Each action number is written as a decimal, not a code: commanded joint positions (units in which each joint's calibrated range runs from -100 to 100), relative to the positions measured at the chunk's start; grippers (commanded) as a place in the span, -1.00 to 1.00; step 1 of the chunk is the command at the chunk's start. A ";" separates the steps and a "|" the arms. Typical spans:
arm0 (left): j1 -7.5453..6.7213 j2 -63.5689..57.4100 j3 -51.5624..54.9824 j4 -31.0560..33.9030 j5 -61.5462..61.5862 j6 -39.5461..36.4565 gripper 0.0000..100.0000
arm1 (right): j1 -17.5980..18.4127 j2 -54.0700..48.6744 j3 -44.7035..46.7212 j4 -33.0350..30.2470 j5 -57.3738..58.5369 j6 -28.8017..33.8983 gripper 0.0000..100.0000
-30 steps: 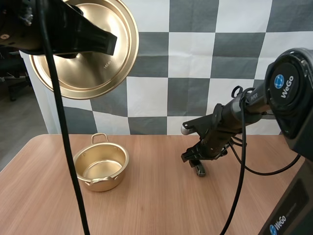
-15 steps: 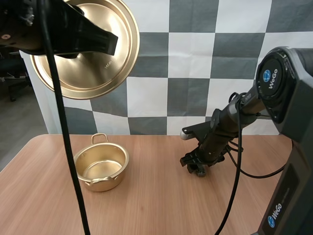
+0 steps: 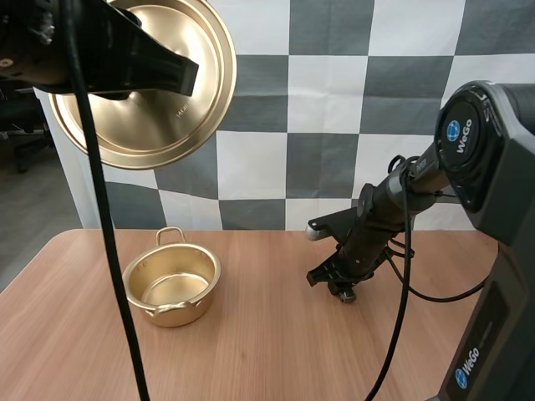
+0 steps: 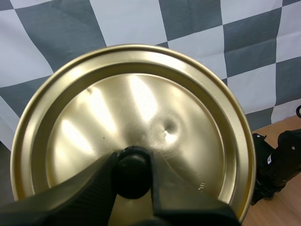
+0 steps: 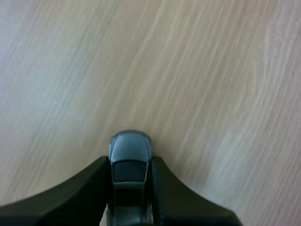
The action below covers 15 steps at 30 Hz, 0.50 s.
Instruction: Open the pot, put the car inside, and close it
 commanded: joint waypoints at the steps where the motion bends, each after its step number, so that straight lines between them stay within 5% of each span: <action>1: 0.03 -0.53 -0.02 0.10 0.00 0.01 -1.00 | 0.02 -4.66 -4.70 2.47 9.55 -2.08 -1.00; 9: 0.03 -7.26 -1.30 4.32 0.00 0.10 -1.00 | 0.02 -20.70 -20.82 20.73 48.74 -17.77 -1.00; 15: 0.03 -14.48 -1.74 11.45 0.00 0.10 -1.00 | 0.27 -23.96 -27.75 29.00 56.23 -22.33 -1.00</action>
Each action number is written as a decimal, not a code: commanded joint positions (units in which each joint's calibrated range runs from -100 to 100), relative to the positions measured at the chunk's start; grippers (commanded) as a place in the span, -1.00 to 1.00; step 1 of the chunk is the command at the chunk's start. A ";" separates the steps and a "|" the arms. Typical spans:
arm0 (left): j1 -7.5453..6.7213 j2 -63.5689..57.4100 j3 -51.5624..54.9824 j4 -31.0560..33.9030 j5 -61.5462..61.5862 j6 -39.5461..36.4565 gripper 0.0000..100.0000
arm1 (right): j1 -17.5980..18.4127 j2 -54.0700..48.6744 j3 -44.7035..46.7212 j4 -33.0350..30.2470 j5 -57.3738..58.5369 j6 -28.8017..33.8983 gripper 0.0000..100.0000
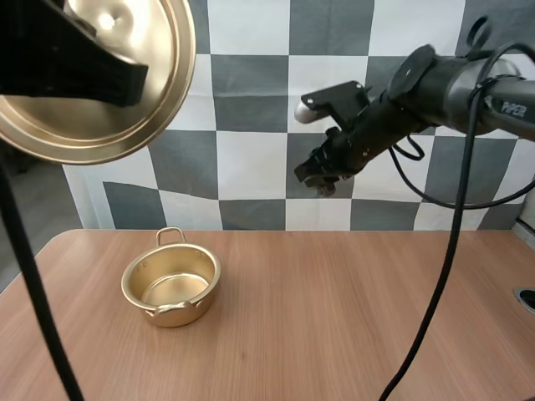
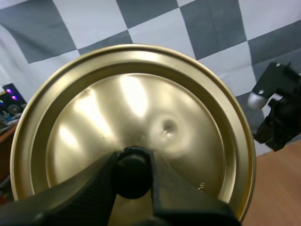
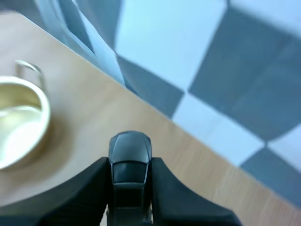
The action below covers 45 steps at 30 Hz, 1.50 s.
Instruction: Open the pot, put the car inside, and close it
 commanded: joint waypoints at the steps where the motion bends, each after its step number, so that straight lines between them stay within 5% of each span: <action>1: 0.03 -3.32 -0.01 2.62 0.00 -0.02 -1.00 | 0.60 0.43 -2.90 6.90 18.58 -3.37 -1.00; 24: 0.03 -13.11 -0.01 7.67 0.00 -0.12 -1.00 | 18.27 17.84 -3.29 6.34 18.58 -5.22 -1.00; 45: 0.03 -14.38 -0.01 5.86 0.00 -0.12 -1.00 | 20.11 31.78 -13.08 6.84 9.57 -5.22 -1.00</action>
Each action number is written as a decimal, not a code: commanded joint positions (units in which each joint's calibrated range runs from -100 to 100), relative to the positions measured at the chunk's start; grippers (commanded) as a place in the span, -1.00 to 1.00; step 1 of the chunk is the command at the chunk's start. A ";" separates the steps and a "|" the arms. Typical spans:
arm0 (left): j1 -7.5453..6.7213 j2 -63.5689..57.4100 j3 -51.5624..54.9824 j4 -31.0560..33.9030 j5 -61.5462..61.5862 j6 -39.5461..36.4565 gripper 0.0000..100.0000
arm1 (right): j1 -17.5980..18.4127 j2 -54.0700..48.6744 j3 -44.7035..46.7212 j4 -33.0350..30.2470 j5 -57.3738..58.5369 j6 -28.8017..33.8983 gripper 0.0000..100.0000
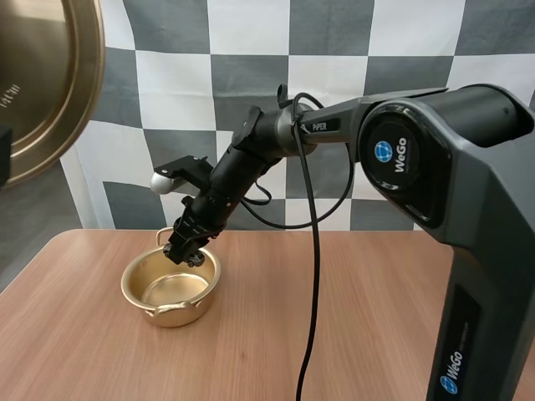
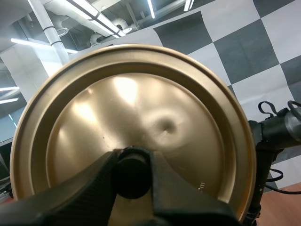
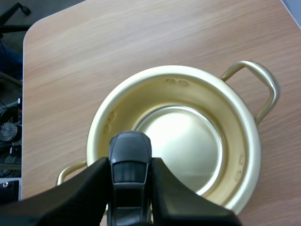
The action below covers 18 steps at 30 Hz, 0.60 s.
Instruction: Open the pot, put the car inside, and close it
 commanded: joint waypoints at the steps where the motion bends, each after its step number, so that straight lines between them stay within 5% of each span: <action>1: 0.03 0.09 -0.01 -0.37 0.05 -0.01 -1.00 | 0.30 2.52 -2.29 0.37 0.18 -0.01 -1.00; 18: 0.03 0.09 -0.01 -0.74 0.05 -0.01 -1.00 | 1.39 13.52 -9.36 1.68 -0.01 -0.01 -1.00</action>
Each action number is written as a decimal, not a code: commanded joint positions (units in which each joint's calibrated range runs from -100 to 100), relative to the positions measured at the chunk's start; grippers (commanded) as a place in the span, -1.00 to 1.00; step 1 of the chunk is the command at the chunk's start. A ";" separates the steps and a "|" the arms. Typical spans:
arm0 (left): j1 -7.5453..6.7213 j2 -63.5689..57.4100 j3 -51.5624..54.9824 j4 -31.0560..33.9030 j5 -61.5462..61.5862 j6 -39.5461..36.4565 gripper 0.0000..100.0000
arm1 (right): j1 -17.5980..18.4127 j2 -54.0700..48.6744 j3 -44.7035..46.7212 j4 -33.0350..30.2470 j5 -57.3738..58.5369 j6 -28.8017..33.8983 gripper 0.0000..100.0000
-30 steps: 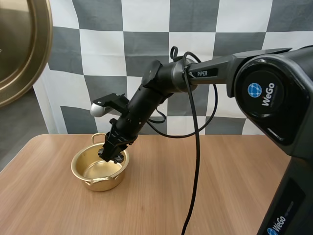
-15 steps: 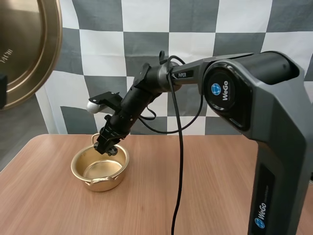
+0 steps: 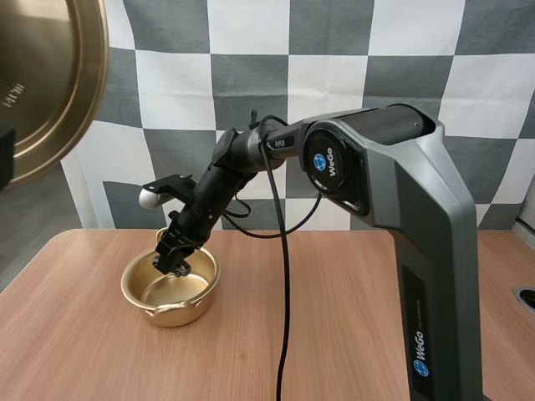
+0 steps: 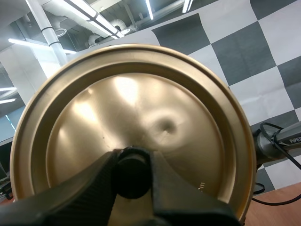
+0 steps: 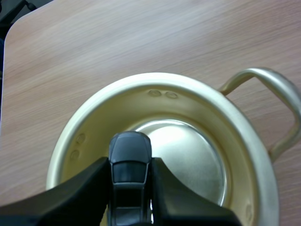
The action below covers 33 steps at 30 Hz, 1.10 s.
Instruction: Open the pot, put the car inside, and close it
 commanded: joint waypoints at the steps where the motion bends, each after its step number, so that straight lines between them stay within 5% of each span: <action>1: 0.03 0.09 -0.01 -0.09 0.05 -0.01 -1.00 | 0.17 0.82 -0.42 0.08 -0.01 -0.01 -1.00; 30: 0.03 0.09 -0.01 -0.09 0.05 -0.01 -1.00 | 0.58 5.48 -1.68 0.83 -1.77 1.52 -1.00; 32: 0.03 0.09 -0.01 -0.09 0.05 -0.01 -1.00 | 0.81 5.48 -1.68 0.53 -1.97 2.20 -0.68; 33: 0.03 0.09 -0.01 -0.09 0.05 -0.01 -1.00 | 1.04 5.48 -1.68 0.31 -1.97 2.34 -0.36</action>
